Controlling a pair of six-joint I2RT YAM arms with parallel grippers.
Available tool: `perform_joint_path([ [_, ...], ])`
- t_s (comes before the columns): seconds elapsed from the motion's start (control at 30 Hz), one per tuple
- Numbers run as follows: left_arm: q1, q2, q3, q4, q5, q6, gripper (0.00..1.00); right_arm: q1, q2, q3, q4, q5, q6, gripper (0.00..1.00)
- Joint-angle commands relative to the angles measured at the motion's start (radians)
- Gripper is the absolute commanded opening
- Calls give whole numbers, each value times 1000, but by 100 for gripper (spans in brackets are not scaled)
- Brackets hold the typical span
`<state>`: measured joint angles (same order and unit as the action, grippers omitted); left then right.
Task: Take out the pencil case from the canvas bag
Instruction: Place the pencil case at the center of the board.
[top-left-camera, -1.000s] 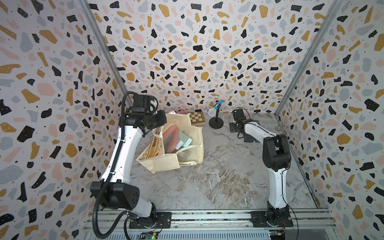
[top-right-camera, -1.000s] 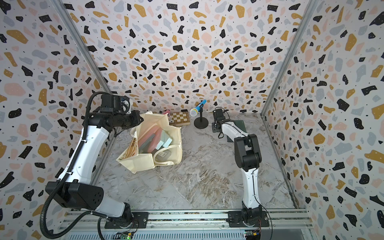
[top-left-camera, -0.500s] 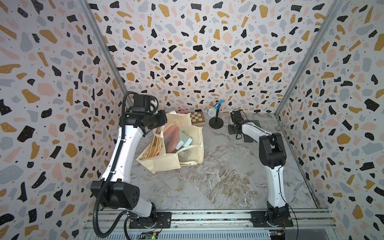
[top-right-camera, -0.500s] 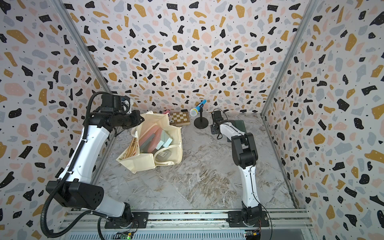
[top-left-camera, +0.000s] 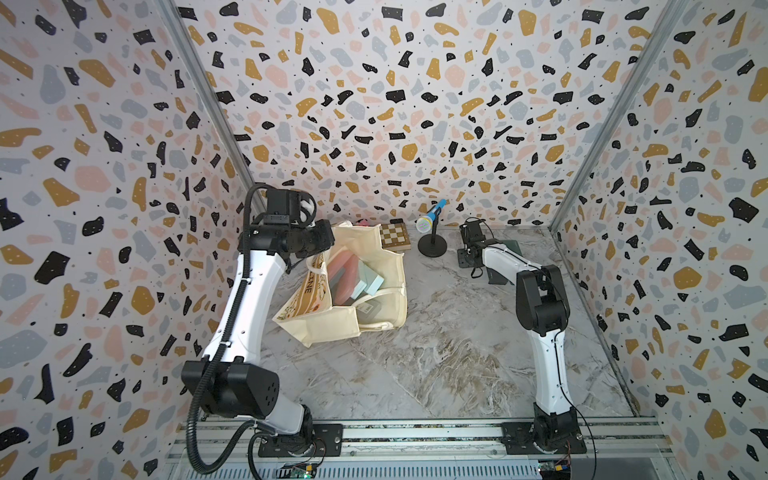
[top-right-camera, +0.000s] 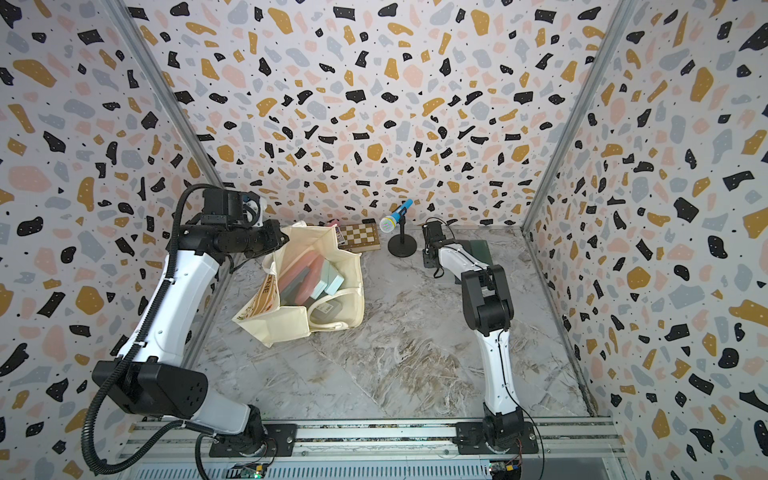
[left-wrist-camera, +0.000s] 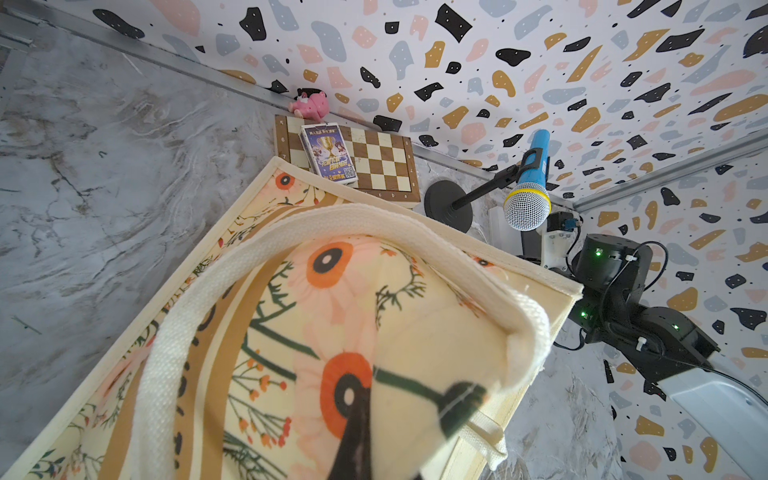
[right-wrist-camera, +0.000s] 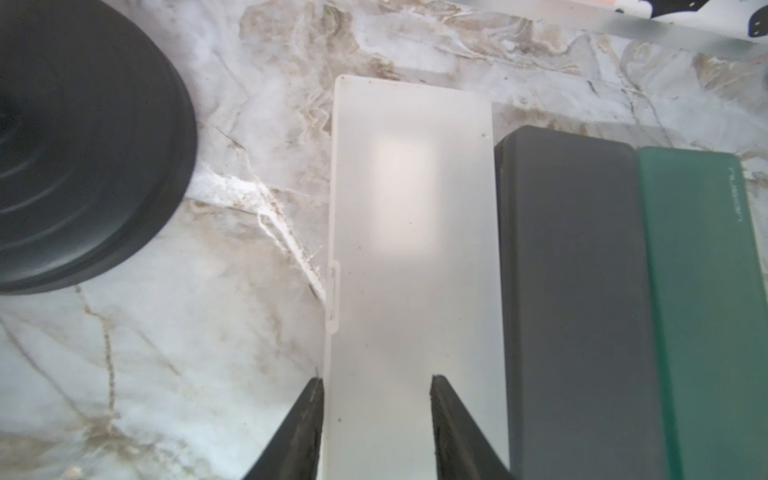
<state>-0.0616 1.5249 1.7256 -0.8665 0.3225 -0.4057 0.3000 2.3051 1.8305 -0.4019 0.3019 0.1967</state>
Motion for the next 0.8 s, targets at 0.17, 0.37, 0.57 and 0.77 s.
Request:
perform_joint_path([
  [0.17,4,1,-4,72,32,-5,0,-14,7,7,-72,40,34,42],
  [0.37,3,4,-4,75,33,-5,0,-18,-7,-2,-67,49,23,42],
  [0.57,5,5,-5,86,72,2,0,-16,-99,-54,-37,12,39,44],
  [0.77,4,18,-17,146,244,-1,0,15,-397,-273,114,-47,95,47],
])
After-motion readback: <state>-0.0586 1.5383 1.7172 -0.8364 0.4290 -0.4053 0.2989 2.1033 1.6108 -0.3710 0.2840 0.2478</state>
